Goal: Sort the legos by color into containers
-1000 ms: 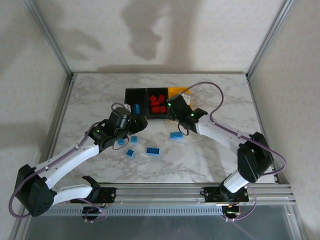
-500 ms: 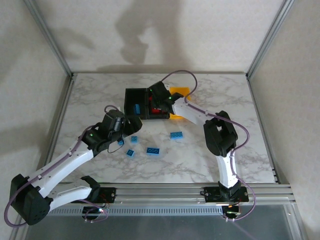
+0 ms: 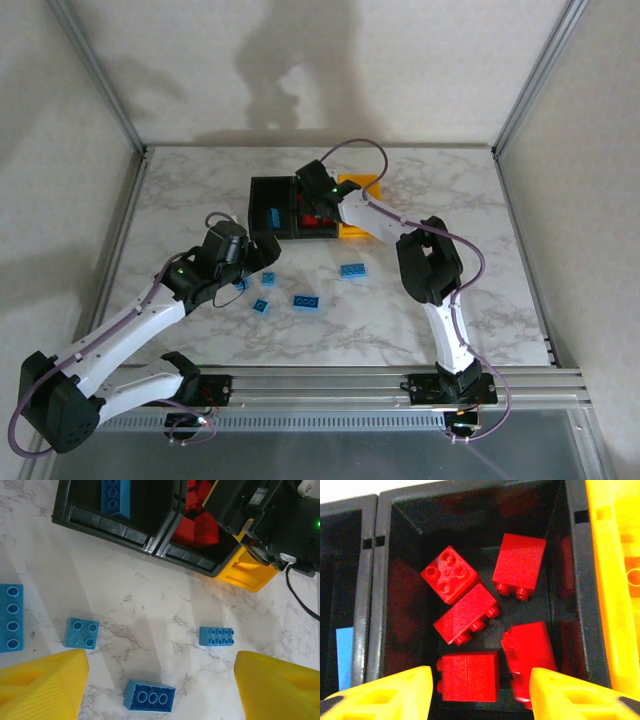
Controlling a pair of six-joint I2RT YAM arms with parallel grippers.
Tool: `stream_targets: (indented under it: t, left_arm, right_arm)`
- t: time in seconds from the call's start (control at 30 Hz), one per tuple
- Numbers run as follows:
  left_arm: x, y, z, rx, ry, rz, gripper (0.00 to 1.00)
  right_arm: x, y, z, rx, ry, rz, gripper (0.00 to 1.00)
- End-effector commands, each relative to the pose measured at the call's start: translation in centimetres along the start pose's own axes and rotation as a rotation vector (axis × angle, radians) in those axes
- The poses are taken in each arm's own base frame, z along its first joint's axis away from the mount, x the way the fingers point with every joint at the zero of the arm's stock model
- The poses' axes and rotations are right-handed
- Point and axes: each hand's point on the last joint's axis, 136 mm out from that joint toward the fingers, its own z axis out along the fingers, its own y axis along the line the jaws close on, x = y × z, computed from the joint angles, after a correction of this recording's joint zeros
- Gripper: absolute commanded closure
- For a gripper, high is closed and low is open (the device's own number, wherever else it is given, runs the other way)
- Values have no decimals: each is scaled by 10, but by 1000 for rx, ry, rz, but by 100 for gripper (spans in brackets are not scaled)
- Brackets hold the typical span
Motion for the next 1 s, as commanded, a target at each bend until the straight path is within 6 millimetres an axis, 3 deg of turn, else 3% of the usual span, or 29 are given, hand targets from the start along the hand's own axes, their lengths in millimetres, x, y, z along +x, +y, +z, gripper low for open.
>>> stream_targets:
  t: [0.0,0.1,0.2,0.33,0.47,0.63,0.77,0.87,0.97]
  left_arm:
    - [1,16,1,-59,-2,-23,24]
    - [1,22,1,-85,-7,-31,24]
    - [1,31,4,-128,-2,-33,23]
    - [-3,52,10,-233,-6,-19,28]
    - [-1,81,24,-345,24,-9,31]
    - [9,116,47,-498,70,30,27]
    - [16,128,63,-546,98,50,26]
    - [19,133,71,-565,110,56,26]
    - [25,141,78,-595,132,62,28]
  right_arm:
    - [-34,11,-50,-48,-101,6,45]
    - [-38,14,-77,-83,-136,4,45]
    - [-29,14,-107,-150,-156,-4,45]
    - [3,3,-138,-251,-150,-8,47]
    - [46,-14,-157,-276,-107,-23,48]
    - [96,-34,-171,-318,-54,-39,48]
    - [128,-55,-172,-330,-18,22,48]
    - [139,-62,-171,-332,-3,55,48]
    - [137,-61,-172,-335,-5,56,48]
